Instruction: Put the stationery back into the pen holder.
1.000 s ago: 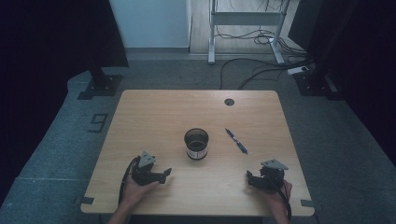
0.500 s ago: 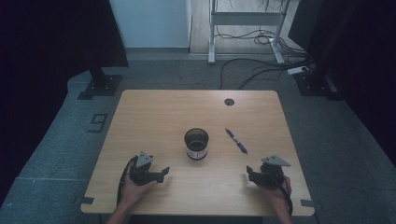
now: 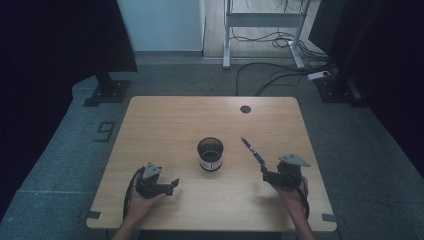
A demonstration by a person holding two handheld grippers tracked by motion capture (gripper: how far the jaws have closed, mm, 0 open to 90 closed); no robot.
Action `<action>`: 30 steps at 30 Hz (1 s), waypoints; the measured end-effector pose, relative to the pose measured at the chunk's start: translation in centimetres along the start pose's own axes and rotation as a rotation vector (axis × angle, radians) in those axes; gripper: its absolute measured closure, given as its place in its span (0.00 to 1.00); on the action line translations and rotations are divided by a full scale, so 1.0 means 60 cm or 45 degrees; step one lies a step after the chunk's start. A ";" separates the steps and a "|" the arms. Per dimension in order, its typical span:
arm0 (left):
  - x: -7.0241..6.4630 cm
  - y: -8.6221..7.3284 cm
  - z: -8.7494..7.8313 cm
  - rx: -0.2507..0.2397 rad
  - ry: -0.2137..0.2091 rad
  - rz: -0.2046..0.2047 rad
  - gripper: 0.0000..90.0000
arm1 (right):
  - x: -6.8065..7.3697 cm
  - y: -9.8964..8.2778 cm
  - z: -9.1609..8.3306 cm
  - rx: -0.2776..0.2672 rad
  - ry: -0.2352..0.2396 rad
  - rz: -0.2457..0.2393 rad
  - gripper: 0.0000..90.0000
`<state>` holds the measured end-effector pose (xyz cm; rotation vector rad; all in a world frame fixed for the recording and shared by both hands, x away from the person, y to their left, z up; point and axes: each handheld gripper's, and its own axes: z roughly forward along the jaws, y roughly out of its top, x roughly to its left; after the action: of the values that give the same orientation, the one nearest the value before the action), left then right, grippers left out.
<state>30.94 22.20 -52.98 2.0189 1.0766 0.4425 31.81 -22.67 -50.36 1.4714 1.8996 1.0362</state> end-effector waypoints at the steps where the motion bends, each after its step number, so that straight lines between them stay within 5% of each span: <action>1: 0.000 0.000 0.000 0.000 0.000 0.000 0.14 | 0.002 0.004 0.001 -0.004 -0.009 -0.006 0.17; 30: -0.001 0.001 0.005 0.023 -0.009 0.027 0.15 | 0.044 0.103 0.065 -0.007 0.096 -0.125 0.32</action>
<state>31.10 21.99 -53.12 2.0479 1.0595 0.4376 37.57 -18.43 -47.40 1.3391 1.9981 1.0642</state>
